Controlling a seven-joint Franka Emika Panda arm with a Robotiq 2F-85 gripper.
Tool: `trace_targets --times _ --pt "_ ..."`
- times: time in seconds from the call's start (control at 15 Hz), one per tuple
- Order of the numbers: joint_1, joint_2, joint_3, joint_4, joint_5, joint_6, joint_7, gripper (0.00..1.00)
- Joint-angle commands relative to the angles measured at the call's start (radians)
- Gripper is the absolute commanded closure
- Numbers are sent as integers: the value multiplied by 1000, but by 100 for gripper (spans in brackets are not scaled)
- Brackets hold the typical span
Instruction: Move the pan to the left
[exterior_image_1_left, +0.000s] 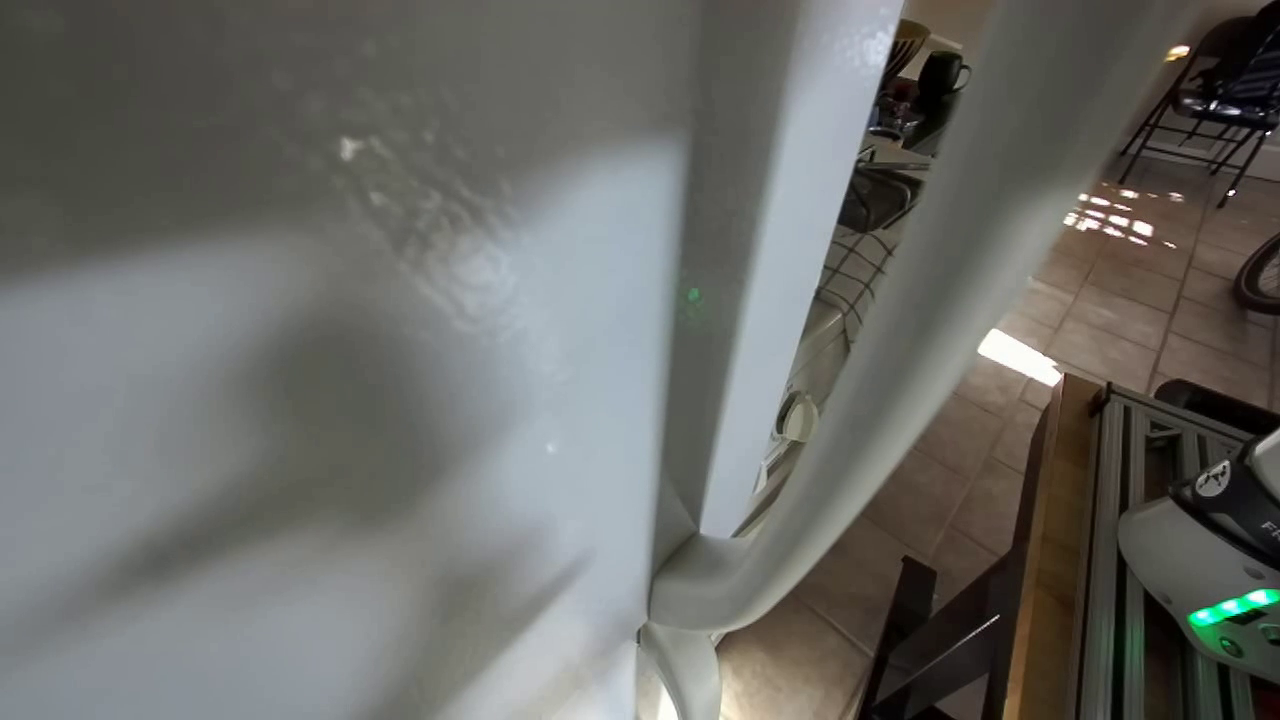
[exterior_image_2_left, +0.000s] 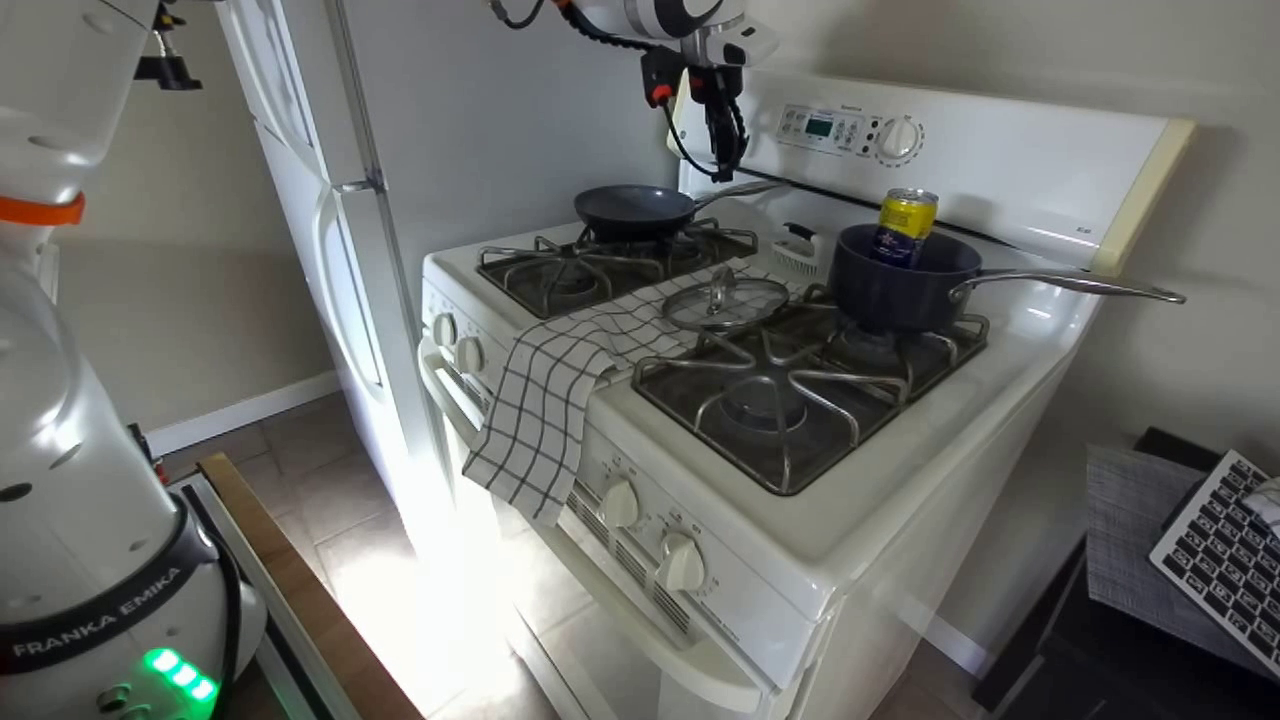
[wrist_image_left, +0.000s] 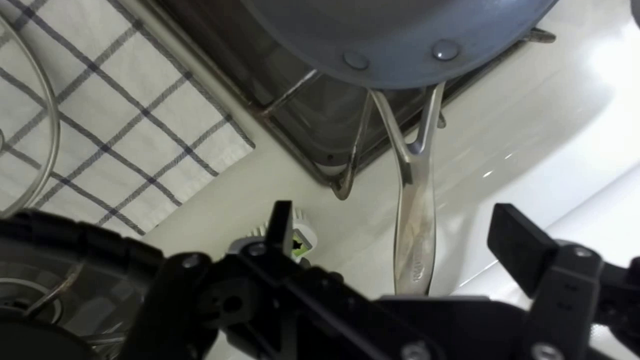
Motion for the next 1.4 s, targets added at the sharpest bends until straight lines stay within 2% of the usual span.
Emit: trace_targets --times 0.0,0.6,1.0,1.33 --pt "11 23 -13 22 0 7 28 0" --pt "28 130 -3 136 7 -9 26 0" --pt "44 236 -39 270 -21 -46 76 0" --pt "50 291 -76 366 -51 -175 146 0"
